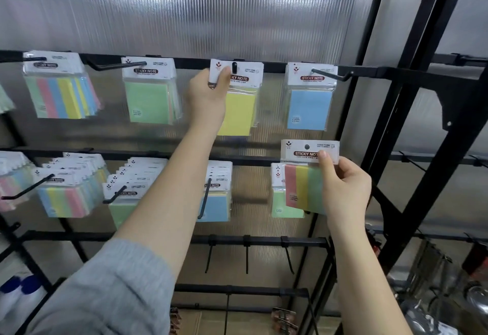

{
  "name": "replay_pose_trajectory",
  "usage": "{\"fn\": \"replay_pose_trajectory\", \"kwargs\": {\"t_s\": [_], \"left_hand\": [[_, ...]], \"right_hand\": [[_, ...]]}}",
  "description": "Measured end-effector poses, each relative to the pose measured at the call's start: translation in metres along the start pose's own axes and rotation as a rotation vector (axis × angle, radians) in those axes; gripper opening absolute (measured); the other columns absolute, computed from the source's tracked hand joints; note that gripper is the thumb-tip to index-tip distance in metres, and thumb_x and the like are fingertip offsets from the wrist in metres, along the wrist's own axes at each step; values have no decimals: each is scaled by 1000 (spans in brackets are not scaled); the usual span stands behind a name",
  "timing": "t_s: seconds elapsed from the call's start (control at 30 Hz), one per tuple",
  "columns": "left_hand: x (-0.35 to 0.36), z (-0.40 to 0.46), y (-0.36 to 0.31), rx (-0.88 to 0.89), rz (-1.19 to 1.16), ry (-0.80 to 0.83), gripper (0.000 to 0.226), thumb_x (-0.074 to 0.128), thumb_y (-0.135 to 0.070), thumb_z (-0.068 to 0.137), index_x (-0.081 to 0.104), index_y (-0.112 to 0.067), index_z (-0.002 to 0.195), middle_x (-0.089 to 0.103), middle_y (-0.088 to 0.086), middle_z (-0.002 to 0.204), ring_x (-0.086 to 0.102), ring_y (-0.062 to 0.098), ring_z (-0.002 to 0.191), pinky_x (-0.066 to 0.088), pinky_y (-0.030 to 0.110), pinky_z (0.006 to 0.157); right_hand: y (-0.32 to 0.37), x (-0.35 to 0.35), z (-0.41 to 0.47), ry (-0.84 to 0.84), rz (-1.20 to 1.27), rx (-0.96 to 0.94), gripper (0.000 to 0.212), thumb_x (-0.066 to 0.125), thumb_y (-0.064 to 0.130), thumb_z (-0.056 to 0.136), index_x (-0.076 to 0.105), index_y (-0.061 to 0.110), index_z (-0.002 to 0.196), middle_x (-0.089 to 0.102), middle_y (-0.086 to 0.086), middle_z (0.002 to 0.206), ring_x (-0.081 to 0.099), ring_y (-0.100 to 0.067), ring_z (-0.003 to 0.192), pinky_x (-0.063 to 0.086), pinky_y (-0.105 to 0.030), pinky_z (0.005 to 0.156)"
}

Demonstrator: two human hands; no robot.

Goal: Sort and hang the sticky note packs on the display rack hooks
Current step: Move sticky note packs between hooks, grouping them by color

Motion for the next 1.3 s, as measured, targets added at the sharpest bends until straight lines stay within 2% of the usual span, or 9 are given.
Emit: {"fn": "replay_pose_trajectory", "kwargs": {"t_s": [0.13, 0.27, 0.4, 0.6, 0.7, 0.93, 1.1, 1.23, 1.3], "left_hand": [[9, 17, 12, -30, 39, 16, 44, 59, -32, 90, 34, -15, 59, 31, -5, 56, 28, 11, 53, 19, 28, 52], [13, 23, 22, -8, 52, 5, 36, 63, -40, 85, 53, -8, 72, 61, 9, 77, 50, 13, 68, 35, 27, 58], [10, 26, 25, -28, 106, -38, 29, 67, -39, 82, 57, -16, 96, 57, -2, 97, 50, 10, 79, 36, 16, 58], [3, 18, 40, -77, 126, 112, 25, 55, -40, 91, 53, -17, 103, 54, -7, 94, 54, 13, 89, 43, 27, 75], [-8, 8, 43, -59, 203, 224, 24, 46, -34, 97, 57, -15, 107, 54, -8, 95, 52, 13, 91, 40, 26, 79], [-69, -19, 58, -106, 307, 290, 27, 43, -28, 98, 60, -11, 111, 56, -4, 99, 49, 14, 91, 35, 25, 77], [-130, -52, 64, -165, 408, 263, 23, 43, -26, 97, 61, -14, 105, 57, -4, 97, 50, 16, 88, 35, 25, 74], [-178, -84, 71, -213, 545, 261, 23, 42, -26, 97, 59, -15, 108, 59, -2, 105, 48, 15, 90, 33, 26, 73], [-205, -101, 77, -240, 638, 268, 25, 42, -26, 98, 59, -14, 110, 61, 2, 113, 49, 16, 92, 32, 26, 75]], "right_hand": [[2, 4, 3, -17, 10, -2, 36, 58, 26, 95, 57, 23, 59, 53, 21, 45, 42, 3, 43, 30, -8, 44], [12, 11, 6, -30, 17, -17, 37, 58, 26, 95, 55, 23, 58, 48, 21, 42, 39, 2, 41, 27, -9, 42], [20, 17, 3, -62, 19, -27, 37, 59, 29, 94, 56, 20, 59, 51, 16, 48, 40, 1, 46, 30, -13, 45], [21, 22, -18, -133, 14, 13, 29, 58, 32, 94, 65, 21, 67, 62, 6, 63, 51, -5, 58, 41, -23, 56], [22, 26, -31, -165, -13, 26, 34, 58, 30, 94, 66, 6, 73, 59, 0, 64, 46, -3, 55, 36, -19, 52], [35, 32, -64, -160, -40, 37, 31, 57, 29, 94, 66, 12, 70, 60, 6, 63, 48, 4, 50, 33, -8, 47], [47, 35, -88, -95, -60, 32, 36, 56, 33, 94, 67, 6, 73, 56, 2, 62, 45, 1, 49, 31, -9, 46], [52, 34, -114, -36, -31, 31, 51, 56, 35, 94, 54, -13, 77, 43, -8, 63, 34, -9, 55, 24, -19, 47], [54, 33, -129, -11, -27, 45, 50, 57, 34, 94, 47, -6, 64, 35, -2, 58, 27, -7, 52, 19, -19, 46]]}}
Point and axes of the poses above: each hand's wrist, its own z-axis towards the middle knuckle, its own x-axis out of the palm, y = z × x, the point moved 7 cm from there along z, towards the middle knuckle
